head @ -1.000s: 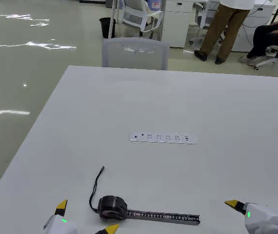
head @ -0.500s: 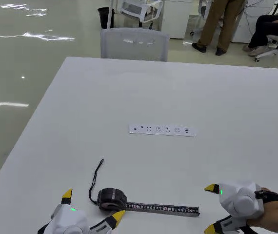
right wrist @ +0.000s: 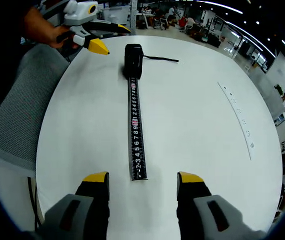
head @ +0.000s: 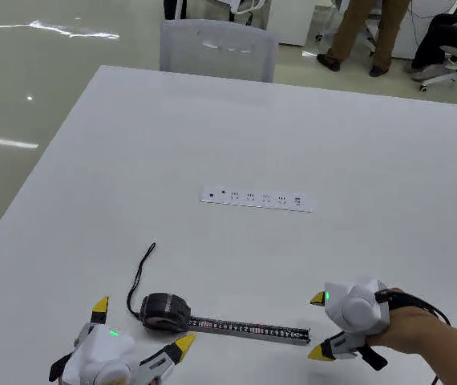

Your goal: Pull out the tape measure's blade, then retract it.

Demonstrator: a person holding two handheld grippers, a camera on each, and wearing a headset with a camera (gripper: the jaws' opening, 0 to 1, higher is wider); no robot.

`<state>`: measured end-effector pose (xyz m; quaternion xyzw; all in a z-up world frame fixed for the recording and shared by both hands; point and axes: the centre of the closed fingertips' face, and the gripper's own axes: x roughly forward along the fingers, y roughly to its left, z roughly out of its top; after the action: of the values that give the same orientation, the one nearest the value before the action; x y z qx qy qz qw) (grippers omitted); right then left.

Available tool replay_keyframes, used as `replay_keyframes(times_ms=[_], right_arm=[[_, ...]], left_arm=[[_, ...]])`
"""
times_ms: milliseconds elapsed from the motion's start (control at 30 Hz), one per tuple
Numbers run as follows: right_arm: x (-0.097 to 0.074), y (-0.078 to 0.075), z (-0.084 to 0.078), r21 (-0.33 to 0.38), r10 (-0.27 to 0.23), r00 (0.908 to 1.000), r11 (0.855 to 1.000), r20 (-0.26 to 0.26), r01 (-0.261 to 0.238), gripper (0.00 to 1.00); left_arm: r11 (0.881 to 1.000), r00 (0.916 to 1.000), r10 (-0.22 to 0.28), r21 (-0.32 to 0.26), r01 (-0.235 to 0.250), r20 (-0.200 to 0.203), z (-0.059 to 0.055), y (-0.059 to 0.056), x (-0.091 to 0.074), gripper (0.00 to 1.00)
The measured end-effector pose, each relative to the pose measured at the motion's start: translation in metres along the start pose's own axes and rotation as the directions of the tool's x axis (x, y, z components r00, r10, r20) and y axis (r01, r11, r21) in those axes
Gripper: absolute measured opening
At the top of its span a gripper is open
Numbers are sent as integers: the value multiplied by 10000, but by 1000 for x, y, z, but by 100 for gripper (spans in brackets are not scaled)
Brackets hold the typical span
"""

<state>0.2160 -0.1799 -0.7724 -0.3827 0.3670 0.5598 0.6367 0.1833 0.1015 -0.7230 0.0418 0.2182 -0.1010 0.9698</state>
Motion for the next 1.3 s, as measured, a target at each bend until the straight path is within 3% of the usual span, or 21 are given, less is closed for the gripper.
replay_keyframes(times_ms=[133,167,267,633,833,967,1067,1300], right_arm=[[9,4,2,-12,373,9992,9993,-112,-373,47],[13,10,3,-15,685,9976,9976,-115,-685,47],[13,14,6,-215,751,9965,9969,-367,-759,46],[29,13,-19,-204,1102,9868,9933,-1183,-1134,36],[33,10,-17,-269,923,9898,9950,-1082,-957,28],[35,10,-18,-284,920,9872,9949,-1305,-965,25],[35,12,-21,-546,975,9850,9928,-1427,-1062,16],[37,12,-20,-642,947,9817,9922,-1651,-1065,16]], left_arm=[[9999,9999,-102,-18,102,-40,-1,-5,6,99],[9999,9999,-128,-45,128,-33,-1,-5,7,99],[10000,10000,-14,-80,14,-58,-5,-2,9,99],[9992,9999,122,-383,-125,-72,-7,3,8,99],[9989,9998,195,-428,-198,-68,-6,5,8,99],[9989,9997,191,-424,-196,-138,-9,5,10,99],[9987,9997,195,-469,-202,-154,-9,5,10,99],[9988,9998,170,-465,-177,-138,-10,4,10,99]])
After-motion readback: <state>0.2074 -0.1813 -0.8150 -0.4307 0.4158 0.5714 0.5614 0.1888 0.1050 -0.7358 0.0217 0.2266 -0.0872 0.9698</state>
